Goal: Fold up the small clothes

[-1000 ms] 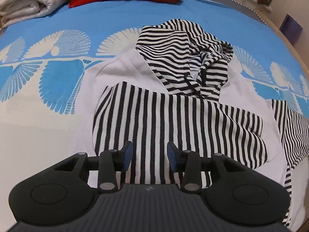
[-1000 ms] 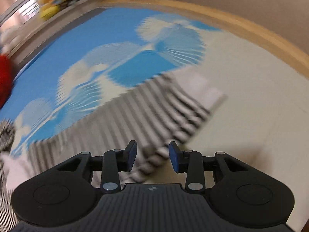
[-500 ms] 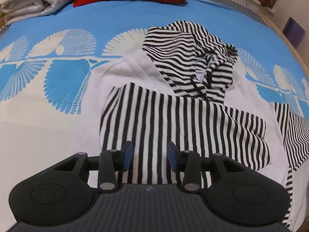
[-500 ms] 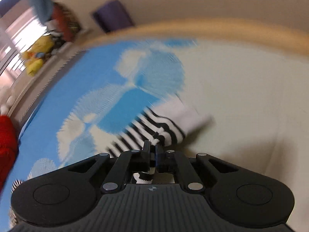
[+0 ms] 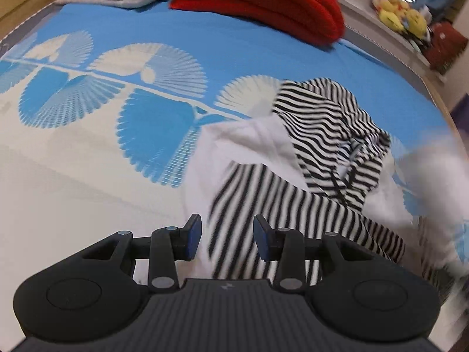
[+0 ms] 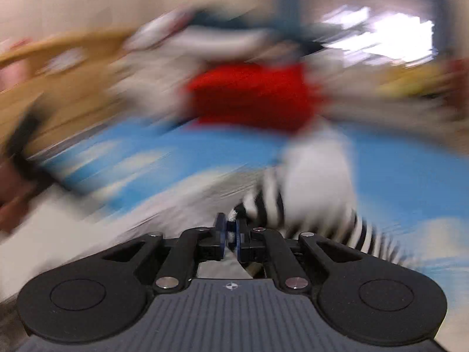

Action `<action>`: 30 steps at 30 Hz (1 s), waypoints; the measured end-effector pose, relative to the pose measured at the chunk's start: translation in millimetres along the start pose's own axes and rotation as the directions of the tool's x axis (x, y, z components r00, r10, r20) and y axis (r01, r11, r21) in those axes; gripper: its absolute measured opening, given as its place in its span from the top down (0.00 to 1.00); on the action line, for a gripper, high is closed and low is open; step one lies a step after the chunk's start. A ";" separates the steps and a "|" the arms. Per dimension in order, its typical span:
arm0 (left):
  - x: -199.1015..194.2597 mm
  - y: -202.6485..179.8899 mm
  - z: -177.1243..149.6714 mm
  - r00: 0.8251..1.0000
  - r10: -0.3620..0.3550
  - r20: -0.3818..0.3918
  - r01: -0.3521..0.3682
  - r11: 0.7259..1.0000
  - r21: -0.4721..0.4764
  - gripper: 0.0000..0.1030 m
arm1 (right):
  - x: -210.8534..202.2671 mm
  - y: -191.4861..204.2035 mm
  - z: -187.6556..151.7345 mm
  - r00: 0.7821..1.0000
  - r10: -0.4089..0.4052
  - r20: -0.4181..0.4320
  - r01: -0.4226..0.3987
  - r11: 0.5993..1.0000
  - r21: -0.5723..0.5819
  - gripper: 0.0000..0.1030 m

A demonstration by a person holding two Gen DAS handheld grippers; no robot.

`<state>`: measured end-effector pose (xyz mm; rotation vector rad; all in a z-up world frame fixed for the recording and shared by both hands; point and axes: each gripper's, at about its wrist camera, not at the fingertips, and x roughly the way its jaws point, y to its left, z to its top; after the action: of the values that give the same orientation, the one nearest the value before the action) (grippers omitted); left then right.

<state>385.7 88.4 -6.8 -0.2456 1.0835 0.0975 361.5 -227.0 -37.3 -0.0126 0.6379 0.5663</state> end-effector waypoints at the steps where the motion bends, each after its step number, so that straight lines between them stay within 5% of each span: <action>1: -0.6 4.0 2.0 1.000 -0.004 -0.002 0.004 1.000 -0.012 0.58 | 15.2 13.7 -6.2 0.994 0.066 -0.083 -0.066 0.998 0.004 0.93; 3: -1.9 8.9 4.7 1.000 -0.021 -0.007 0.021 0.999 -0.036 0.58 | 35.3 33.3 -18.5 0.972 0.110 -0.205 -0.106 0.994 0.032 0.93; 5: -2.1 10.4 6.3 0.999 -0.044 -0.013 0.043 0.997 -0.057 0.58 | 35.0 37.5 -14.8 0.969 0.076 -0.235 -0.067 0.997 0.047 0.89; 7: -1.6 9.1 5.2 0.998 -0.057 -0.017 0.056 0.997 -0.062 0.58 | 27.8 30.4 0.2 0.970 -0.012 -0.243 0.030 0.997 0.073 0.85; 11: 5.2 6.0 0.1 0.997 -0.063 -0.039 0.060 0.996 -0.060 0.58 | 7.8 4.6 38.2 0.944 -0.212 -0.253 0.262 0.948 0.182 0.60; 15: 18.3 9.5 -7.8 0.997 -0.034 -0.072 0.030 0.998 -0.052 0.58 | -10.2 -30.7 24.9 0.953 -0.261 -0.155 0.300 0.888 0.347 0.50; 17: 26.2 12.9 -12.4 0.995 -0.023 -0.095 0.019 0.999 -0.047 0.58 | 11.0 -43.5 7.3 0.886 -0.344 -0.311 0.441 0.832 0.337 0.50; 18: 30.8 14.3 -15.2 0.993 -0.027 -0.113 0.021 0.998 -0.051 0.58 | 18.2 -50.1 3.3 0.868 -0.351 -0.351 0.466 0.818 0.336 0.50; 22: 46.6 16.1 -23.6 0.986 -0.031 -0.167 0.024 0.999 -0.043 0.58 | 30.6 -78.1 -6.5 0.890 -0.275 -0.363 0.427 0.783 0.452 0.52; 26: 60.9 16.5 -28.3 0.980 -0.012 -0.200 0.004 0.999 -0.043 0.58 | 32.2 -86.6 -16.7 0.859 -0.277 -0.430 0.471 0.757 0.453 0.52; 30: 73.7 12.5 -33.8 0.974 0.015 -0.227 -0.020 1.000 -0.019 0.59 | 25.0 -97.0 -15.3 0.879 -0.240 -0.413 0.442 0.734 0.516 0.51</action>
<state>388.5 89.2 -88.8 -0.2710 1.3132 0.0982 418.3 -299.7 -79.2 0.3773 1.0909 -0.0330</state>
